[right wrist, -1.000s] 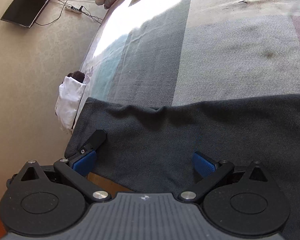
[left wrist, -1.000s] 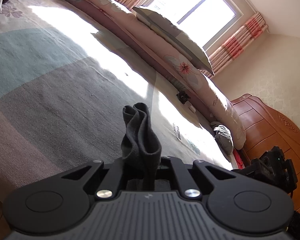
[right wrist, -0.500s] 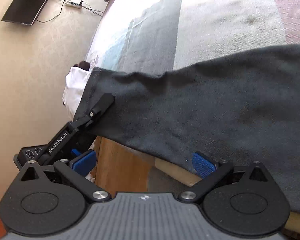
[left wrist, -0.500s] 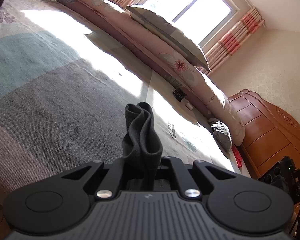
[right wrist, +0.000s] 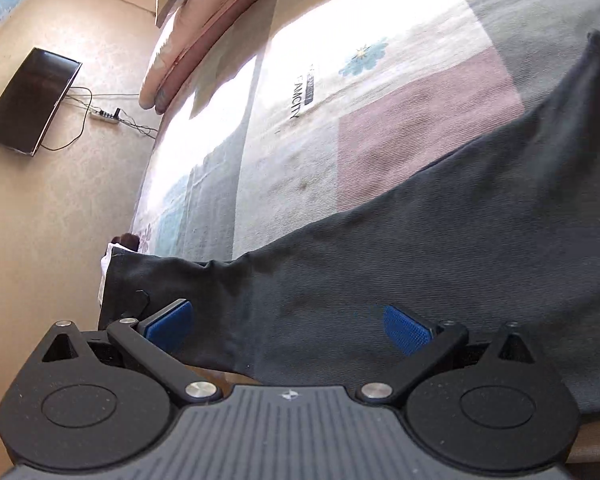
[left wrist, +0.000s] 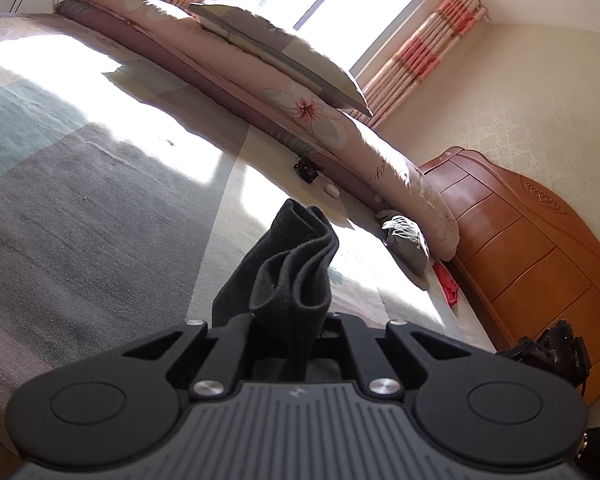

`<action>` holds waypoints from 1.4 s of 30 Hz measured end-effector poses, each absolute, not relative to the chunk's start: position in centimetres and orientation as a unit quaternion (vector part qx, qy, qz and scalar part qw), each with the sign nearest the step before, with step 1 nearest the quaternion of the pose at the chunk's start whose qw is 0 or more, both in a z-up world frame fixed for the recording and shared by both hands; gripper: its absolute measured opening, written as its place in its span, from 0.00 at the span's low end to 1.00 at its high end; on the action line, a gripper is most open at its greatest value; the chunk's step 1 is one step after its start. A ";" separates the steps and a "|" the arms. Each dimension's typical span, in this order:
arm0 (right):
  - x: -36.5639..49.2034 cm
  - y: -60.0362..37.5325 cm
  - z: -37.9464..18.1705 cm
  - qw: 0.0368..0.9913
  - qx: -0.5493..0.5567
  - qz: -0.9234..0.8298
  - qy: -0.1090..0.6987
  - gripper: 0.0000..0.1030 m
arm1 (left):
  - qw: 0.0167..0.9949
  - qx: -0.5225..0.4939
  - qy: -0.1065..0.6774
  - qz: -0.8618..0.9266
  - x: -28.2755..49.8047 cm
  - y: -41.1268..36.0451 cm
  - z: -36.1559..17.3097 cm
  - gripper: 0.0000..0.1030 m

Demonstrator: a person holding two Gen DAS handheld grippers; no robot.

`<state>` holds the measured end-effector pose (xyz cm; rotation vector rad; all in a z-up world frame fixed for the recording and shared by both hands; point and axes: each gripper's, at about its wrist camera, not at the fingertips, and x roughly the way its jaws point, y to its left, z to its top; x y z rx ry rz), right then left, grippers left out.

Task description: Fold clothes

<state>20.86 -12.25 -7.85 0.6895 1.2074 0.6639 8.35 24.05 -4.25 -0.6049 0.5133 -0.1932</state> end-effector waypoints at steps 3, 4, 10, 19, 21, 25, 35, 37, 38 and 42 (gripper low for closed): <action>20.6 -14.0 -8.4 0.722 0.330 0.283 0.539 1.00 | 0.917 -0.287 0.254 -0.106 8.8 22.7 -3.9 0.04; 20.5 -14.6 -8.5 0.722 0.333 0.281 0.537 1.00 | 0.917 -0.284 0.256 -0.110 8.9 22.3 -3.8 0.04; 20.4 -16.1 -8.2 0.728 0.350 0.276 0.521 1.00 | 0.916 -0.269 0.268 -0.129 10.1 19.9 -3.4 0.04; 19.8 -17.5 -8.8 0.727 0.365 0.266 0.517 1.00 | 0.917 -0.215 0.302 -0.150 12.1 15.2 -4.7 0.04; 19.6 -17.8 -8.9 0.728 0.367 0.264 0.516 1.00 | 0.916 -0.205 0.310 -0.152 12.5 14.3 -5.1 0.04; 19.5 -18.3 -9.0 0.730 0.371 0.260 0.512 1.00 | 0.914 -0.194 0.322 -0.154 13.0 13.1 -5.9 0.04; 19.7 -18.7 -10.0 0.722 0.385 0.254 0.515 1.00 | 0.903 -0.144 0.366 -0.173 13.0 11.0 -7.1 0.13; 19.7 -18.7 -10.1 0.722 0.385 0.254 0.516 1.00 | 0.900 -0.137 0.369 -0.187 12.6 10.6 -7.0 0.22; 19.8 -18.7 -10.1 0.722 0.385 0.255 0.515 1.00 | 0.900 -0.137 0.366 -0.194 12.4 10.6 -6.7 0.26; 19.8 -18.9 -10.0 0.727 0.385 0.253 0.510 1.00 | 0.904 -0.145 0.337 -0.217 11.5 11.4 -5.1 0.41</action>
